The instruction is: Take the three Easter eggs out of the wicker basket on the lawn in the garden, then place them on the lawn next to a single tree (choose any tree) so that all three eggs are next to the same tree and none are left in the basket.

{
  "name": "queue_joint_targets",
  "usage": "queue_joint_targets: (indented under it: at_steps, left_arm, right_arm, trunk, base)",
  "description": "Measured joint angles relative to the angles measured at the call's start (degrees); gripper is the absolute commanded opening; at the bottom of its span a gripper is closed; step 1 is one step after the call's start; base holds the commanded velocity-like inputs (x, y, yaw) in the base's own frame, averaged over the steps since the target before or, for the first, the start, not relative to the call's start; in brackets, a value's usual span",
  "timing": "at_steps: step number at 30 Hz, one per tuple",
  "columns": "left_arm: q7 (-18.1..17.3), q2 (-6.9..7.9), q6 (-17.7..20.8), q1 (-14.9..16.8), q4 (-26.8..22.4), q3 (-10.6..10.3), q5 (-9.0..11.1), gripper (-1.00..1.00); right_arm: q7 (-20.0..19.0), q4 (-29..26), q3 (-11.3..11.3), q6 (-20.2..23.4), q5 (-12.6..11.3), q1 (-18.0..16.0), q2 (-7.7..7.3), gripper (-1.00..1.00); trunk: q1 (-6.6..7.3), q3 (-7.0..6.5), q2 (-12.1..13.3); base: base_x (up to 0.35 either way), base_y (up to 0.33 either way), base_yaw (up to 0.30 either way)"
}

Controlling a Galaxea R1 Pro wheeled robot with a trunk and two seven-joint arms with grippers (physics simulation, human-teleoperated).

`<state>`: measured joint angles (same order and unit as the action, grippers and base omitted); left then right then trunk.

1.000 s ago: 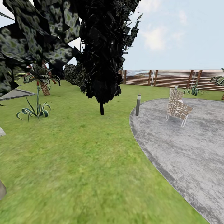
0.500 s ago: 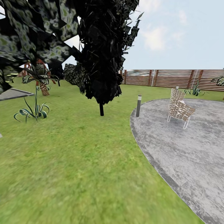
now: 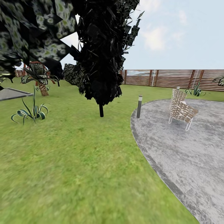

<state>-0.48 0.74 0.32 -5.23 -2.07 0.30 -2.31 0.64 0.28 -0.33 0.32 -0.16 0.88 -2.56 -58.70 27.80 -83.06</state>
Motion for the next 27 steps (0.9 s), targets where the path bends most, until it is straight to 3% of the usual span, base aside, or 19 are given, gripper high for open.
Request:
queue_joint_targets:
  at_steps: [27]
  left_arm:
    - [0.0,-0.03,-0.02,0.0,0.0,0.0,0.0,1.0]
  right_arm:
    - [0.0,0.0,0.0,0.0,-0.08,0.0,0.0,1.0]
  trunk:
    - [0.0,0.0,0.0]
  base:
    - [0.22,0.0,0.0]
